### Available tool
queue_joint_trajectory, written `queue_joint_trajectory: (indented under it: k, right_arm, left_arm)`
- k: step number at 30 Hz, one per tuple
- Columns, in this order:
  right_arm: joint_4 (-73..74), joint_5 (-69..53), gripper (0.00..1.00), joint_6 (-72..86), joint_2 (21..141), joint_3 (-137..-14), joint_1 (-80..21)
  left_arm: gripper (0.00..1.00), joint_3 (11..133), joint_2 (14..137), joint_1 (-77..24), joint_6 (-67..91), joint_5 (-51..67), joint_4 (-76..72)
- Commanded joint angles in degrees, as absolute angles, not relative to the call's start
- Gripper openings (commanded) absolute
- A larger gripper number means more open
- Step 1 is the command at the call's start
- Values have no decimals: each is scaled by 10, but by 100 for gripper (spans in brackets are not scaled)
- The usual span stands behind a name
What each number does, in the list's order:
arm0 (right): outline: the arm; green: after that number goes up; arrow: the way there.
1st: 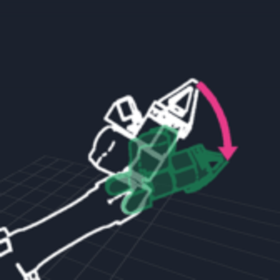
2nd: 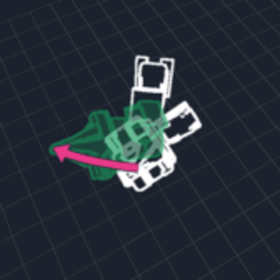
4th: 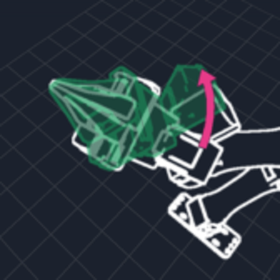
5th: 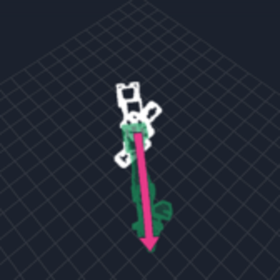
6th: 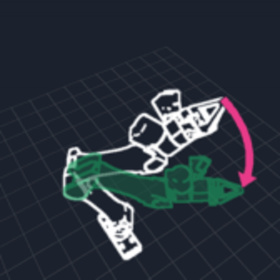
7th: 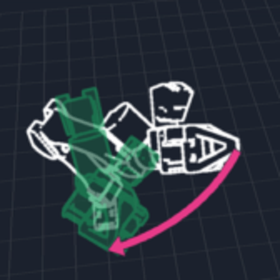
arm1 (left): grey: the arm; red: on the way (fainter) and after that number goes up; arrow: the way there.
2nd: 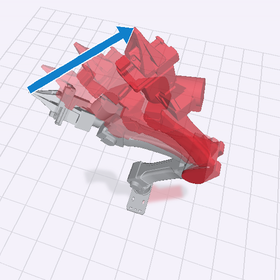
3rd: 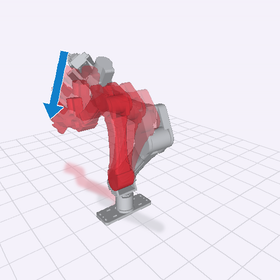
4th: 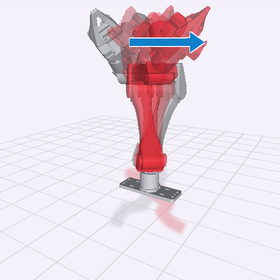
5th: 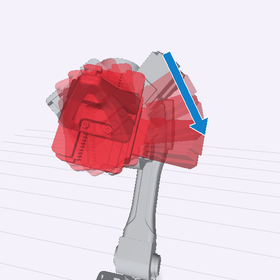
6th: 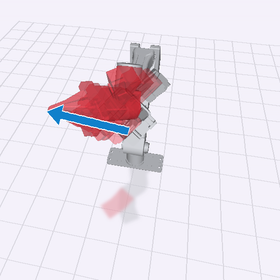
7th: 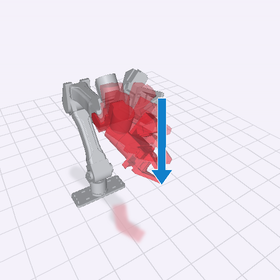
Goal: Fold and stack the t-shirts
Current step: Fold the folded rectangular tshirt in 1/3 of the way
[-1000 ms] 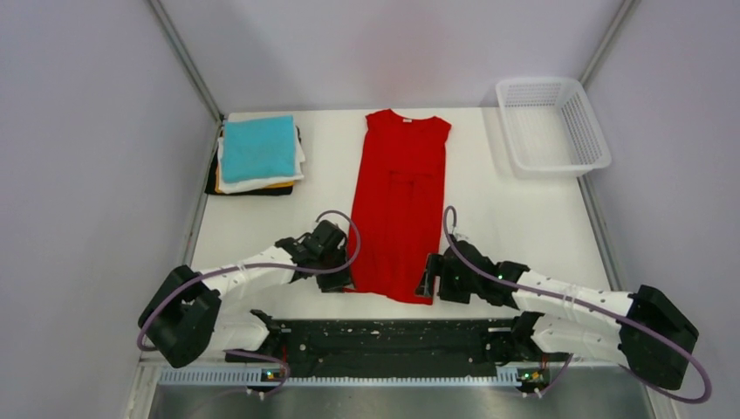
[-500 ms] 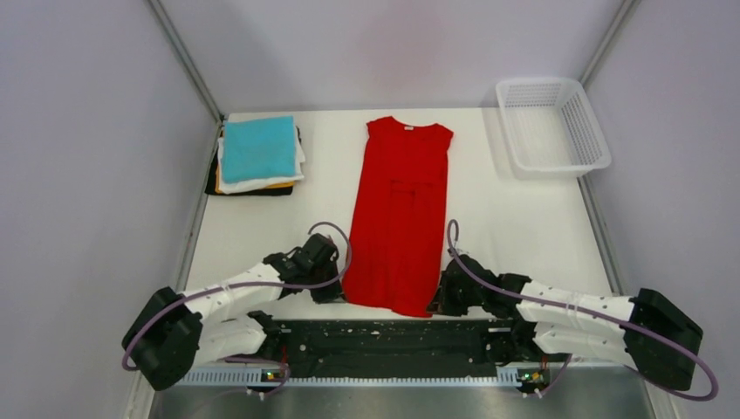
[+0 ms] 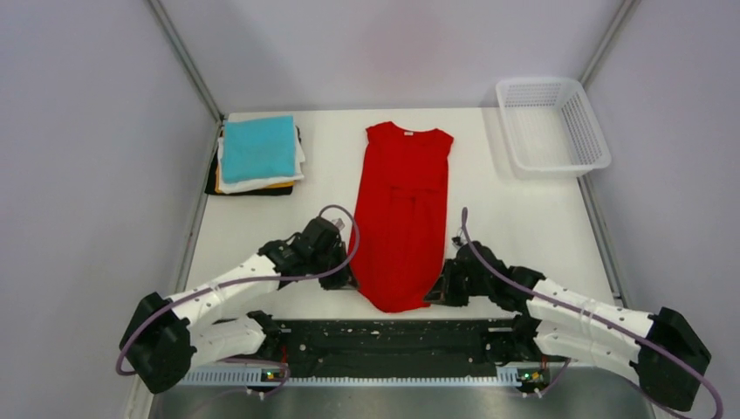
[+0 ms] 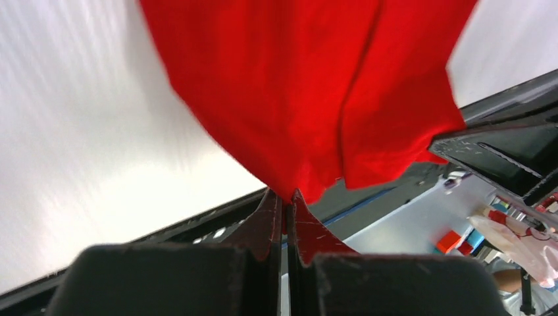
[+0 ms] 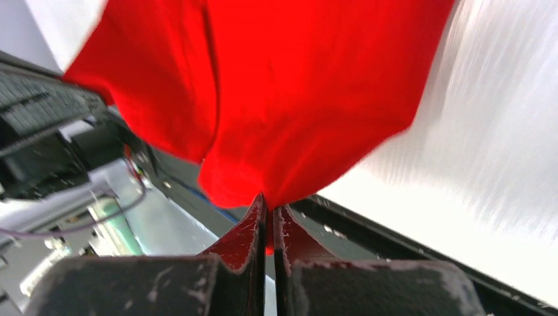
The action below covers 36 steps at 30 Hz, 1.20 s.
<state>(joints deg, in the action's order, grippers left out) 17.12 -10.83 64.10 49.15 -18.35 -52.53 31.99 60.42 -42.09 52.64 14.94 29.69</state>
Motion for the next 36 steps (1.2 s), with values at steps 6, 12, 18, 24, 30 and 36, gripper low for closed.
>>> queue_joint_trajectory:
  k: [6, 12, 18, 24, 30, 36]
  right_arm:
    - [154, -172, 0, 470, 580, -327, -333]
    - [104, -181, 0, 409, 683, -400, -252]
    - [75, -201, 0, 380, 765, -462, -202]
    - [63, -209, 0, 374, 821, -509, -169]
    - [56, -217, 0, 373, 891, -549, -150]
    - [41, -204, 14, 370, 962, -589, -137]
  left_arm:
    - [0, 497, 752, -331, 438, 125, 224]
    - [0, 623, 872, -298, 399, 102, 225]
    - [0, 720, 949, -279, 374, 76, 257]
    - [0, 792, 1010, -252, 347, 82, 268]
    - [0, 872, 1086, -235, 323, 92, 302]
    - [17, 922, 1148, -224, 303, 105, 322]
